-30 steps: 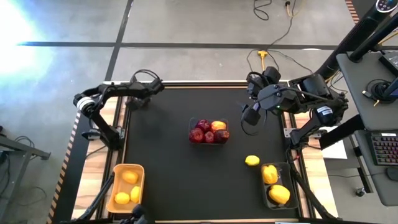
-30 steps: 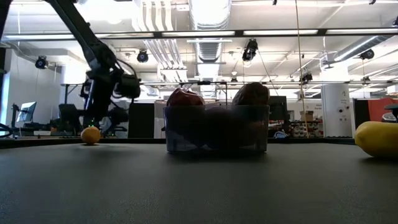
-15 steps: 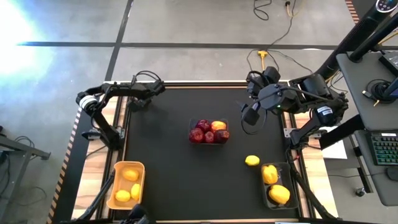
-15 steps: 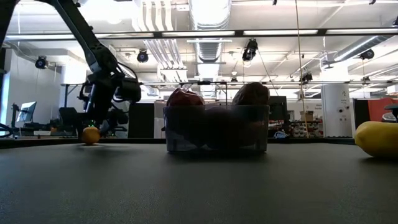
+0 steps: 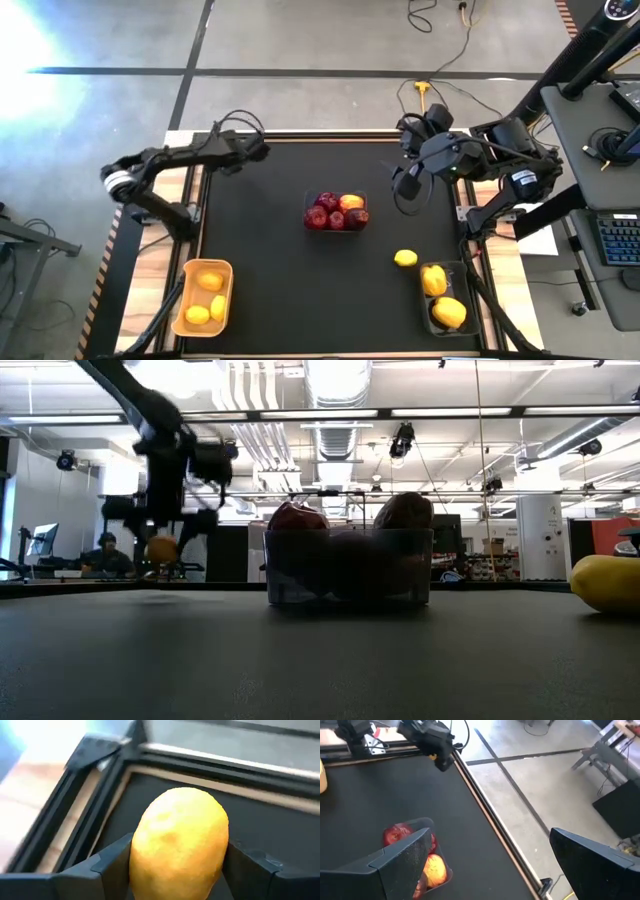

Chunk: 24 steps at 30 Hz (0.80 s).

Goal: Sort produce into baskets
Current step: Put the yellow lemon into the yellow bin

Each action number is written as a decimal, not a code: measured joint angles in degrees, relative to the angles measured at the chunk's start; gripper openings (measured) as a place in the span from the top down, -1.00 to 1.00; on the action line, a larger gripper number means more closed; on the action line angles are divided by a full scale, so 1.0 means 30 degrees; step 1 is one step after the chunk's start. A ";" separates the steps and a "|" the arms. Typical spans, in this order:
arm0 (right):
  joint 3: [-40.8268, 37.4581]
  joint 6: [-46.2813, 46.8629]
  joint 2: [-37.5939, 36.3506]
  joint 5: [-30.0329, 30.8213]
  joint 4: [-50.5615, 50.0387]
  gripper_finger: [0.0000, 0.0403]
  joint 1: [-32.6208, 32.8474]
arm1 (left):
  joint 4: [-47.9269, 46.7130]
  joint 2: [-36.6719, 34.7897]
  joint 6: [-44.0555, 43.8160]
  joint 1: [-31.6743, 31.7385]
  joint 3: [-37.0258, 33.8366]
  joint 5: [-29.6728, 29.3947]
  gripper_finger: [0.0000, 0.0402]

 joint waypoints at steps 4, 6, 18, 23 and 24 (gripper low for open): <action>0.0000 -0.1269 -0.0021 0.0262 -0.0005 -0.99 -0.0001 | -0.1563 -0.2337 0.2597 -0.2724 0.0320 0.0129 -0.17; 0.0000 -0.1475 -0.0047 0.1214 -0.0030 -0.99 0.0002 | -0.2310 -0.3601 0.4187 -0.4346 0.0539 0.0877 -0.14; -0.0153 0.0765 -0.0022 0.1965 -0.0592 -0.99 0.0103 | -0.9678 -0.8178 0.0482 -1.9140 0.4504 1.1255 -0.15; -0.1033 0.3256 0.0632 -0.0241 -0.0381 -0.99 0.1611 | -1.0134 -0.7924 -0.4818 -2.6017 0.4588 1.1396 -0.15; -0.1238 0.3914 0.0862 -0.0329 -0.0372 -0.99 0.2033 | -1.0189 -0.7755 -0.5644 -2.7180 0.4438 1.1393 -0.15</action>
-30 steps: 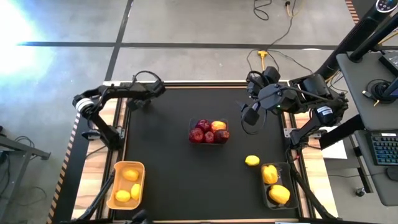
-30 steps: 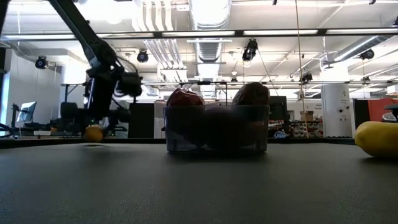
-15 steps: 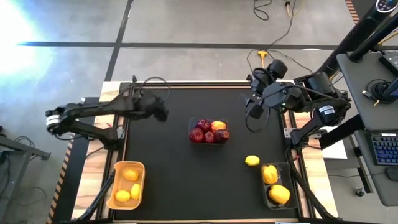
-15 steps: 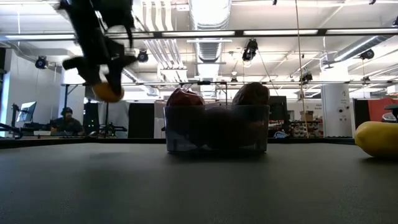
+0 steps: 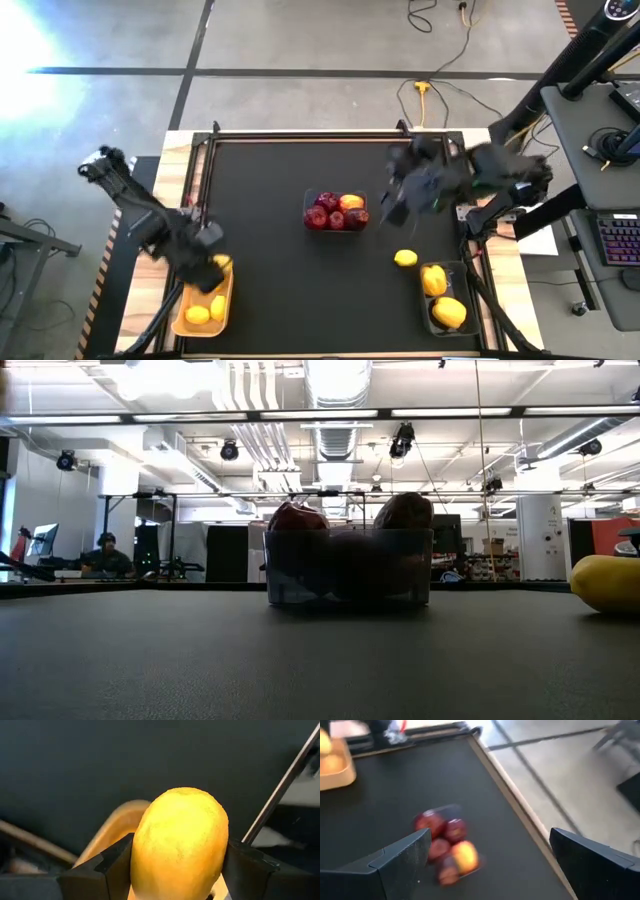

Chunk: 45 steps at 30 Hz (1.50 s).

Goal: Sort produce into baskets
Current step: Put the yellow lemon into the yellow bin

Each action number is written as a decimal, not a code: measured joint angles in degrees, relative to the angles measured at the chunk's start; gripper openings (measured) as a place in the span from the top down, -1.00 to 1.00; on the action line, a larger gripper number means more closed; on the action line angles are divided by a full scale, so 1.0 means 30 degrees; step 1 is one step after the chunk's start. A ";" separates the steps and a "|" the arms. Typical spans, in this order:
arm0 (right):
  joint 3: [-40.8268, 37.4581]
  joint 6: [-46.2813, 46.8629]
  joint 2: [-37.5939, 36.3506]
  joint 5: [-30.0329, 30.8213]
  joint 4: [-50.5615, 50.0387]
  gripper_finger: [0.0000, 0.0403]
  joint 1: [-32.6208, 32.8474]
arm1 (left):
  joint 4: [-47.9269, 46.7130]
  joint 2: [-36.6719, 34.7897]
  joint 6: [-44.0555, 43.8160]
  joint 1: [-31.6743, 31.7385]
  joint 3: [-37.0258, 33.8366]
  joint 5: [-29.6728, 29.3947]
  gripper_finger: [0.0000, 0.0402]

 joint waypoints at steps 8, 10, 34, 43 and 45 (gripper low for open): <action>-0.1225 0.8164 0.2516 -0.1912 -0.0270 -0.99 0.2153 | -0.0230 0.2277 -0.1583 -0.4732 -0.0210 0.0311 -0.15; -0.1225 1.0144 0.3238 -0.2572 -0.0260 -0.99 0.2632 | -0.0291 0.3052 -0.1161 -0.5183 -0.0220 0.0441 -0.16; -0.9370 1.0164 0.6270 -1.3323 -0.0334 -0.99 0.2863 | -0.2271 0.8078 0.2267 -0.7337 0.2829 0.3551 -0.68; -1.4525 0.5866 0.6121 -1.3137 0.0387 -0.99 0.2719 | -0.2200 0.8078 0.1200 -0.6971 0.7851 -0.5109 -0.63; -1.5453 0.4902 0.6121 -1.3006 0.0492 -0.99 0.2712 | -0.2144 0.8138 0.1401 -0.6402 0.8864 -0.6721 -0.63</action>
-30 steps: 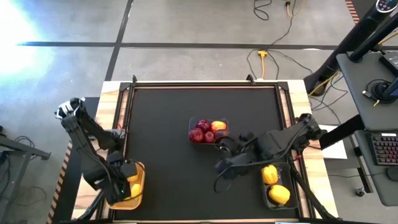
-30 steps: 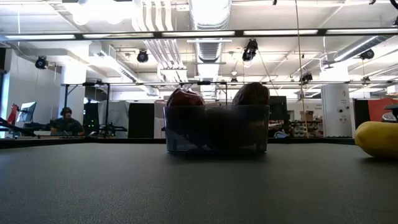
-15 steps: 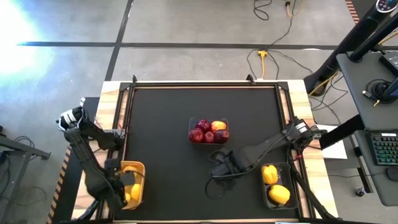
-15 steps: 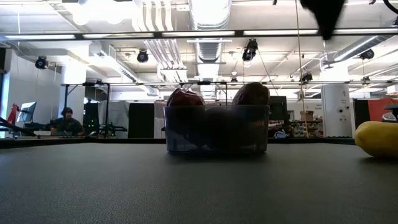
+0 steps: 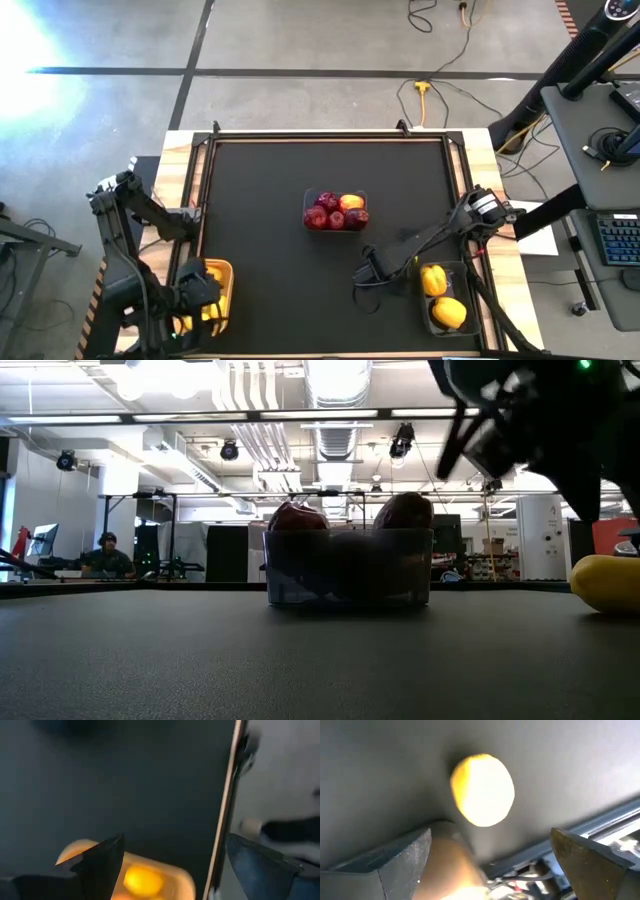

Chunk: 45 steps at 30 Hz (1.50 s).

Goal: Sort produce into baskets
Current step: Put the yellow lemon into the yellow bin

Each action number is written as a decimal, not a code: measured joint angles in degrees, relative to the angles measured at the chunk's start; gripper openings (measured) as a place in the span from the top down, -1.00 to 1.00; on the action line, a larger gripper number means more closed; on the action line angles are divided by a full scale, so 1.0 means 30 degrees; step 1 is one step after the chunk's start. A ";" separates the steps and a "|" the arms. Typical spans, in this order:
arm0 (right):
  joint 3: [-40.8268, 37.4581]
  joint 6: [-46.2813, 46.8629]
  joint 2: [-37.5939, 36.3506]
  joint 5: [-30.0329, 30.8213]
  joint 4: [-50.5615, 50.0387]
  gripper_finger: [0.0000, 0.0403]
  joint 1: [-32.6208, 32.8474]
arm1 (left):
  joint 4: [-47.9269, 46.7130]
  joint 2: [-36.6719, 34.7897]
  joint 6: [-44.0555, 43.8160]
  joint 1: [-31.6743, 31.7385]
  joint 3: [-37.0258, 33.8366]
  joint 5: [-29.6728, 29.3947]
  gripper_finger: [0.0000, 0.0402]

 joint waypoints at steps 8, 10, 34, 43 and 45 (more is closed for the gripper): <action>-0.2429 -0.2859 -0.0043 -0.0127 0.3887 -0.99 -0.0049 | 0.1207 0.0353 0.2176 0.1615 0.2376 -0.3165 -0.63; -0.3009 -0.2753 -0.0037 -0.0227 0.4281 -0.99 -0.0115 | 0.1645 0.0524 0.2458 0.1784 0.2376 -0.3170 -0.63; -0.1225 -0.3331 -0.0029 -0.1745 0.7194 -0.04 -0.0204 | 0.1075 0.2227 0.1617 0.1801 0.2320 -0.4495 -0.63; 0.0489 -0.2343 0.0141 -0.0950 1.7413 -0.14 -0.0405 | 0.0639 0.2241 0.0577 0.1770 0.0063 -0.2556 -0.63; 0.0480 -0.2268 0.0603 -0.0714 1.9884 -0.17 -0.0640 | 0.0957 0.2241 -0.0245 0.1723 -0.0750 -0.2517 -0.63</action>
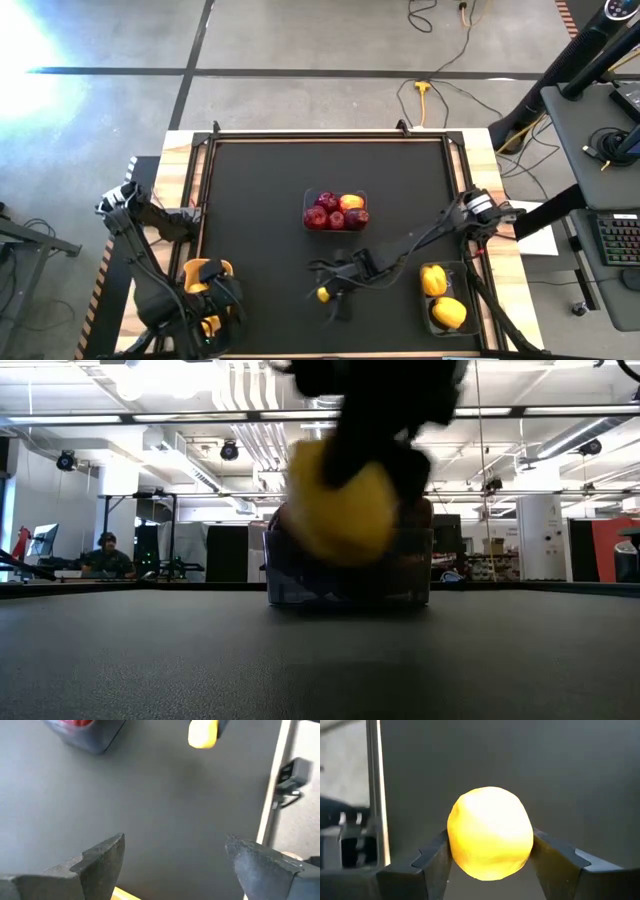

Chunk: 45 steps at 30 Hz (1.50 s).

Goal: Sort produce into baskets
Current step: Put the yellow lemon into the yellow bin

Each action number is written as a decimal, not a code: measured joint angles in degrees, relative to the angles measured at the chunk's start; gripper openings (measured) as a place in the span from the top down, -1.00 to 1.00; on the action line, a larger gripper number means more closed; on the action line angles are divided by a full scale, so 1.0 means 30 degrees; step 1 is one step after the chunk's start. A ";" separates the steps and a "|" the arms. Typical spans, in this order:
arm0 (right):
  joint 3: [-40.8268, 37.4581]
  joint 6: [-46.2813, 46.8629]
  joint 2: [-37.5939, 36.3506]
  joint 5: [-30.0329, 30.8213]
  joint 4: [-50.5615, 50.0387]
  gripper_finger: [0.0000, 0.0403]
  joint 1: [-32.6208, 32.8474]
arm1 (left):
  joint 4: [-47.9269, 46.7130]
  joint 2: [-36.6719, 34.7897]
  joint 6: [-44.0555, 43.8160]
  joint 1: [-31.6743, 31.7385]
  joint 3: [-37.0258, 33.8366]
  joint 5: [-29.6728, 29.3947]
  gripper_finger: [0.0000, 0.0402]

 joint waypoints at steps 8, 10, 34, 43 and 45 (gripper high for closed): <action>0.1329 0.0242 0.2792 0.0699 0.2025 -0.19 -0.0089 | 0.2849 -0.0007 -0.0156 -0.0120 -0.2508 -0.0017 -0.63; 0.1823 0.0665 0.3385 0.0988 0.2084 -0.22 -0.0088 | 0.2574 -0.0112 0.1014 -0.0091 -0.2598 -0.0120 -0.63; 1.1667 0.6848 0.3368 0.8454 -0.8569 -0.70 0.4406 | 1.6591 0.1643 1.2678 0.3681 -0.7499 0.1479 -0.63; 1.2429 1.3904 0.3375 1.0020 -1.2343 -0.69 0.7312 | 1.8935 0.3360 1.9653 0.6687 -0.6944 0.3992 -0.63; 1.2349 1.5238 0.3375 1.0030 -1.3103 -0.68 0.7734 | 1.9157 0.3885 2.1185 0.7033 -0.6638 0.4969 -0.63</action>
